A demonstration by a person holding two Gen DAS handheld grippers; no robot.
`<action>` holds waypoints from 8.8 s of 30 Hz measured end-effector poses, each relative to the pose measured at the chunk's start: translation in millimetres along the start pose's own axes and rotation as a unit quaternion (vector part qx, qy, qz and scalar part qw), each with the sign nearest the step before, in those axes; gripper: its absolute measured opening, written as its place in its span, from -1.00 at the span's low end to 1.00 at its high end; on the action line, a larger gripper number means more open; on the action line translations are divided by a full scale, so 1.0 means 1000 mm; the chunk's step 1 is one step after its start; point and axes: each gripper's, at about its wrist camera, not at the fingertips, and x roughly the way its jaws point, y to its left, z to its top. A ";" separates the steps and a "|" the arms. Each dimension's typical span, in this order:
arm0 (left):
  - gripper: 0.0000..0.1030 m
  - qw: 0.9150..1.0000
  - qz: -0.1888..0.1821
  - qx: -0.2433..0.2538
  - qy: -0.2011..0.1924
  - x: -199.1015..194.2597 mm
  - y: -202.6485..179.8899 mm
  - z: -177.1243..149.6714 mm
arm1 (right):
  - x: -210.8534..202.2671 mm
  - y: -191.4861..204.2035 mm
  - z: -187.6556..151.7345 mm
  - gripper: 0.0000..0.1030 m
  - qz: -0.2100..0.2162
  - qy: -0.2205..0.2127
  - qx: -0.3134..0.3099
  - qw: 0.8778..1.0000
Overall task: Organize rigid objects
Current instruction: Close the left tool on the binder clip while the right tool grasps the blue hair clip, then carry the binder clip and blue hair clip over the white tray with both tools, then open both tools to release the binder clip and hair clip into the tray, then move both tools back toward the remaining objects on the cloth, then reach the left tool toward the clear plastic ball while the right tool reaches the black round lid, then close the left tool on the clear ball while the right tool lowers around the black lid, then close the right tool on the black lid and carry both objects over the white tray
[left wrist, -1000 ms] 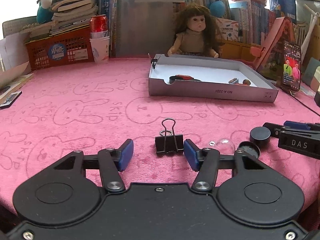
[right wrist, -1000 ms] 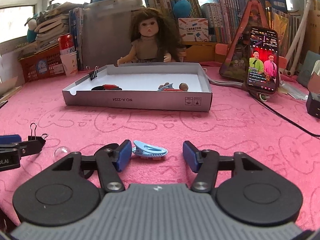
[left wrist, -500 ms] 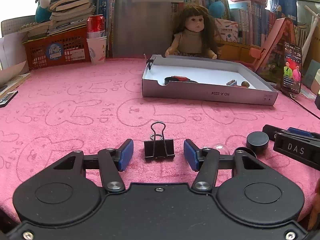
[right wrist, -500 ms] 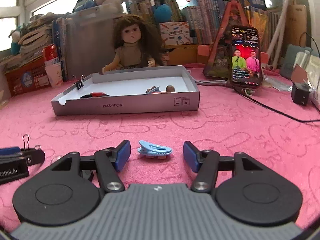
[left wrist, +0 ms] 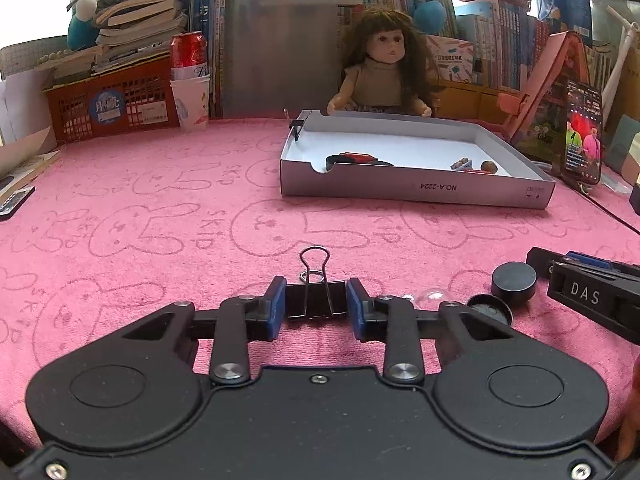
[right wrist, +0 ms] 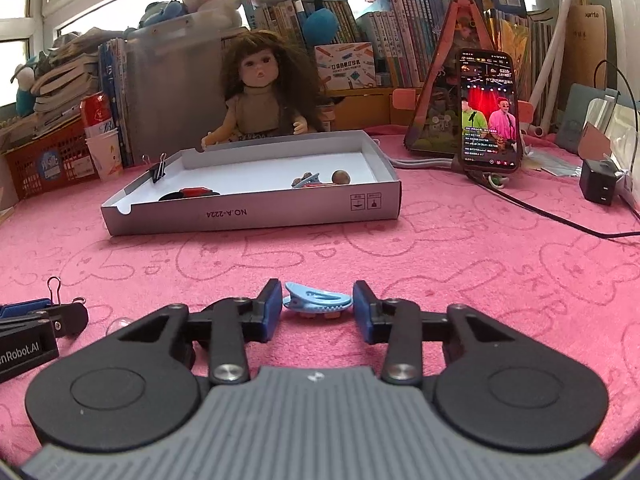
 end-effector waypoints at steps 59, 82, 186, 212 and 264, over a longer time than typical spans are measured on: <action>-0.42 0.998 0.002 -0.008 0.060 0.197 -0.031 0.163 | 0.177 -0.034 0.135 -0.16 0.033 0.068 -0.012 0.997; -0.42 0.997 0.008 0.003 0.074 0.218 -0.036 0.159 | 0.198 -0.033 0.133 -0.15 0.042 0.098 -0.005 0.994; 0.16 0.989 -0.117 0.081 0.040 -0.007 -0.021 0.005 | -0.009 -0.020 0.013 1.00 0.155 0.024 -0.157 0.975; -0.43 0.990 -0.110 0.083 0.020 0.004 -0.034 0.009 | -0.007 -0.003 0.008 0.79 0.144 0.011 -0.181 0.973; -0.51 0.996 -0.075 0.038 0.001 0.014 -0.020 0.042 | 0.019 -0.014 0.045 -0.26 0.147 0.041 -0.071 0.986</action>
